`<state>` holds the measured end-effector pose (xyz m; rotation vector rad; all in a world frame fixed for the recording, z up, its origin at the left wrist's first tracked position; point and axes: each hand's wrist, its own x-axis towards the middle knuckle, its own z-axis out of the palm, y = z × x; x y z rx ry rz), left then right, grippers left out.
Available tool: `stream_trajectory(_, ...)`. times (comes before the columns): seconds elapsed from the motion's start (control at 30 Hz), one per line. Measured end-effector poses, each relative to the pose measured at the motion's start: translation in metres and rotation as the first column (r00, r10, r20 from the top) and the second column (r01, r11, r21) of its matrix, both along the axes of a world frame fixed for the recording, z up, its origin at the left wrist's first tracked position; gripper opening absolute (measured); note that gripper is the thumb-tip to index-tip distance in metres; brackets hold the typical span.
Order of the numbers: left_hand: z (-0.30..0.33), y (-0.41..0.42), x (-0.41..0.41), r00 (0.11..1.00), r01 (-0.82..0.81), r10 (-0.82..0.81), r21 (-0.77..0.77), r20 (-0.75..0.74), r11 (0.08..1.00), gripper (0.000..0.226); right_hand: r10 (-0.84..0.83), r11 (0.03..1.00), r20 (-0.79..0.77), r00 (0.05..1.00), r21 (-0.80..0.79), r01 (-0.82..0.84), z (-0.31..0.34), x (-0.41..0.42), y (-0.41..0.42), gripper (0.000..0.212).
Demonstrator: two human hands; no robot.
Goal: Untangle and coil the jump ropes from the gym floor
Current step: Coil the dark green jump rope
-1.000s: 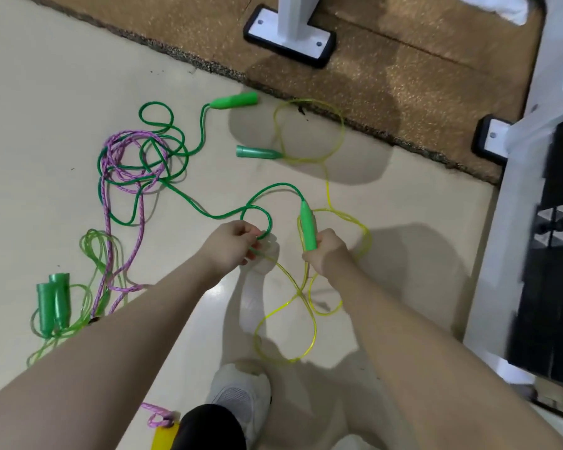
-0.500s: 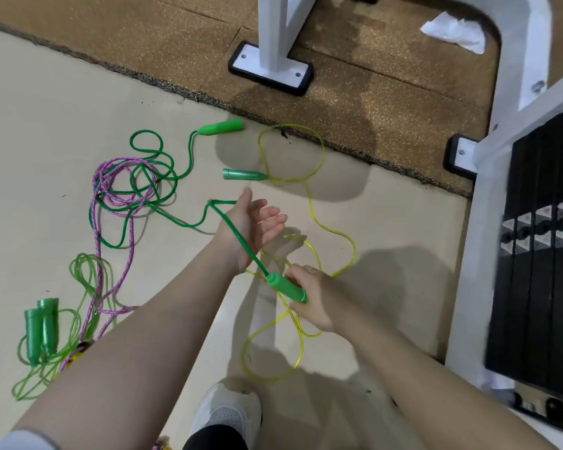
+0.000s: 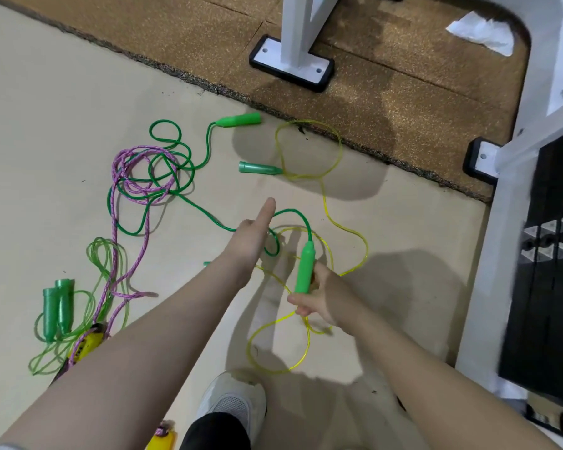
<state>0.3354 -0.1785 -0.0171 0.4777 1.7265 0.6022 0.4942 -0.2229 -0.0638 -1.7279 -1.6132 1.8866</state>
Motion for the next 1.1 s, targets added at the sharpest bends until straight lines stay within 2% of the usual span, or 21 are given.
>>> stream_trajectory(0.07, 0.006, -0.003, -0.001, 0.932, -0.125, 0.137, -0.056, 0.336, 0.991, 0.055, 0.298, 0.93, 0.168, 0.94, 0.171, -0.326, 0.005, -0.003, -0.001, 0.033)
stream_trajectory(0.13, 0.012, 0.002, -0.003, 0.799, -0.308, 0.312, -0.096, 0.513, 0.947, 0.04, 0.487, 0.772, 0.331, 0.808, 0.269, -0.576, 0.005, -0.007, -0.008, 0.031)
stream_trajectory(0.2, 0.017, 0.004, -0.007, 0.844, -0.283, 0.257, -0.016, 0.471, 0.959, 0.023, 0.595, 0.685, 0.391, 0.702, 0.21, -0.698, 0.0, -0.01, -0.011, 0.037)
stream_trajectory(0.27, 0.022, -0.001, -0.009, 0.926, -0.063, 0.019, 0.106, 0.378, 0.992, 0.022, 0.672, 0.639, 0.417, 0.612, 0.092, -0.764, -0.01, -0.005, -0.004, 0.06)
stream_trajectory(0.3, 0.026, -0.006, -0.009, 0.921, 0.057, -0.108, 0.146, 0.373, 0.988, 0.023, 0.654, 0.666, 0.428, 0.623, 0.064, -0.743, -0.012, -0.003, 0.001, 0.076)
stream_trajectory(0.33, 0.029, -0.01, -0.008, 0.897, 0.169, -0.229, 0.186, 0.377, 0.968, 0.025, 0.568, 0.748, 0.4, 0.719, 0.113, -0.654, -0.009, -0.004, 0.009, 0.083)
stream_trajectory(0.37, 0.032, -0.015, -0.007, 0.864, 0.281, -0.351, 0.231, 0.361, 0.931, 0.026, 0.405, 0.862, 0.32, 0.856, 0.178, -0.474, -0.002, -0.006, 0.017, 0.082)
stream_trajectory(0.4, 0.034, -0.018, -0.006, 0.826, 0.39, -0.468, 0.281, 0.313, 0.877, 0.026, 0.167, 0.955, 0.14, 0.976, 0.225, -0.195, 0.008, -0.012, 0.024, 0.078)
stream_trajectory(0.43, 0.035, -0.02, -0.006, 0.782, 0.488, -0.571, 0.323, 0.25, 0.811, 0.025, -0.081, 0.975, -0.075, 0.994, 0.201, 0.095, 0.021, -0.018, 0.028, 0.077)
stream_trajectory(0.47, 0.035, -0.022, -0.005, 0.74, 0.56, -0.645, 0.356, 0.192, 0.748, 0.022, -0.259, 0.946, -0.236, 0.936, 0.135, 0.296, 0.028, -0.024, 0.034, 0.079)
stream_trajectory(0.53, 0.039, -0.023, -0.007, 0.706, 0.589, -0.694, 0.424, 0.145, 0.688, 0.015, -0.252, 0.937, -0.358, 0.899, 0.144, 0.319, 0.032, -0.033, 0.043, 0.069)
stream_trajectory(0.6, 0.044, -0.022, -0.01, 0.759, 0.467, -0.62, 0.499, 0.197, 0.73, 0.016, -0.195, 0.96, -0.382, 0.903, 0.112, 0.255, 0.037, -0.04, 0.043, 0.038)
stream_trajectory(0.67, 0.048, -0.019, -0.015, 0.83, 0.199, -0.431, 0.535, 0.353, 0.821, 0.015, -0.184, 0.971, -0.414, 0.891, 0.062, 0.23, 0.042, -0.039, 0.039, 0.018)
stream_trajectory(0.77, 0.042, -0.015, -0.026, 0.833, -0.095, -0.193, 0.479, 0.518, 0.872, 0.027, -0.296, 0.954, -0.478, 0.827, -0.099, 0.284, 0.053, -0.026, 0.039, 0.04)
stream_trajectory(0.87, 0.026, -0.019, -0.04, 0.824, -0.194, -0.073, 0.402, 0.561, 0.895, 0.032, -0.388, 0.918, -0.532, 0.753, -0.297, 0.264, 0.065, -0.001, 0.045, 0.021)
stream_trajectory(0.93, 0.017, -0.024, -0.046, 0.827, -0.227, -0.008, 0.348, 0.562, 0.91, 0.036, -0.254, 0.934, -0.411, 0.875, -0.34, 0.112, 0.067, 0.018, 0.049, 0.009)
stream_trajectory(0.97, 0.013, -0.025, -0.047, 0.828, -0.248, 0.027, 0.324, 0.56, 0.913, 0.037, -0.045, 0.968, -0.243, 0.969, -0.25, -0.018, 0.063, 0.028, 0.051, 0.008)
stream_trajectory(1.0, 0.009, -0.025, -0.049, 0.826, -0.283, 0.072, 0.301, 0.559, 0.911, 0.038, 0.211, 0.97, 0.042, 0.977, -0.136, -0.204, 0.057, 0.036, 0.053, 0.009)
stream_trajectory(1.03, 0.006, -0.024, -0.051, 0.815, -0.34, 0.134, 0.278, 0.564, 0.898, 0.039, 0.38, 0.921, 0.374, 0.846, -0.067, -0.384, 0.049, 0.045, 0.055, 0.015)
stream_trajectory(1.07, 0.005, -0.022, -0.055, 0.792, -0.42, 0.215, 0.254, 0.572, 0.871, 0.039, 0.395, 0.887, 0.61, 0.687, -0.06, -0.457, 0.041, 0.052, 0.056, 0.022)
stream_trajectory(1.1, 0.004, -0.019, -0.06, 0.762, -0.499, 0.297, 0.23, 0.576, 0.835, 0.04, 0.329, 0.911, 0.696, 0.638, -0.056, -0.408, 0.035, 0.057, 0.056, 0.028)
